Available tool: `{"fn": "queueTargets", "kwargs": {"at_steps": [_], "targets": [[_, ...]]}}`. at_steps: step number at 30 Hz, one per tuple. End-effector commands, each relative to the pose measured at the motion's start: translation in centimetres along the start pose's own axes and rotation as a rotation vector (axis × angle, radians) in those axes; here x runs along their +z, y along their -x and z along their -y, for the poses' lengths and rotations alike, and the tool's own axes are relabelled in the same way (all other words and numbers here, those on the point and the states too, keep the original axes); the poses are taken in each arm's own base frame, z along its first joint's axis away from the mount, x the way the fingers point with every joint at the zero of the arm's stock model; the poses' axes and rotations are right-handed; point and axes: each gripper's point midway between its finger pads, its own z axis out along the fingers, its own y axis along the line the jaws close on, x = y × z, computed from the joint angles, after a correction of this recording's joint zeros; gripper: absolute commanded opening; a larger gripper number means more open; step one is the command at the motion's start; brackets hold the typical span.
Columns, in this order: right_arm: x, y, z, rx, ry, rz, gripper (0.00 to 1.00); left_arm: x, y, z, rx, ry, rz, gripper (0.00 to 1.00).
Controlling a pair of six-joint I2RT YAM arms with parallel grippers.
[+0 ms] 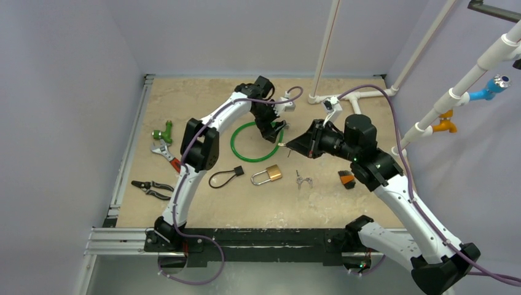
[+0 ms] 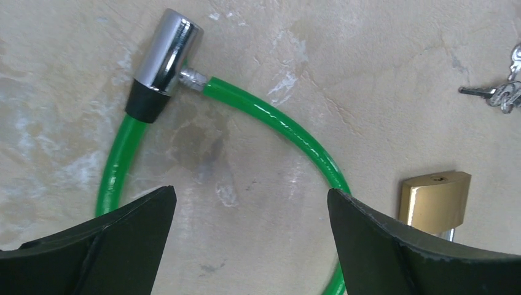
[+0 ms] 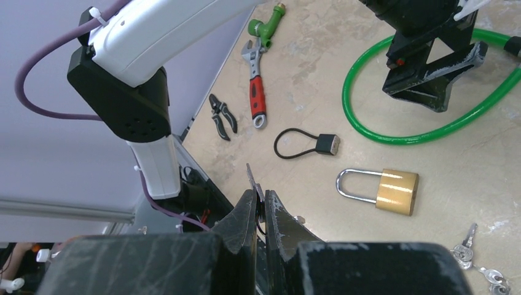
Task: Unlock with the key
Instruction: Pick up the lock from the center of the board.
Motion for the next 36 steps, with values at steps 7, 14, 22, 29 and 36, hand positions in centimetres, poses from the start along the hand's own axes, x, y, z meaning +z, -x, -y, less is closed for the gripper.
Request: {"fn": "queueTargets", "kwargs": {"at_steps": [7,14,22,29,36], "targets": [[-1.4,2.0,-0.9,-0.043,-0.002,0.067,0.00,0.5,0.3,5.6,-0.200,-0.061,0.009,0.83],[-1.6,2.1,-0.7,-0.048,-0.008,0.071,0.00,1.1,-1.2,6.2,-0.117,0.029,-0.035,0.73],[-2.0,2.3,-0.8,-0.056,-0.011,0.089,0.00,2.6,-3.4,4.2,-0.010,0.252,-0.132,0.27],[-2.9,3.4,-1.7,-0.079,-0.008,0.116,0.00,1.3,-3.3,3.6,-0.009,0.311,-0.144,0.00],[-3.9,4.4,-2.7,-0.109,-0.006,0.137,0.00,-6.9,0.7,2.8,0.021,0.425,-0.053,0.00]]}}
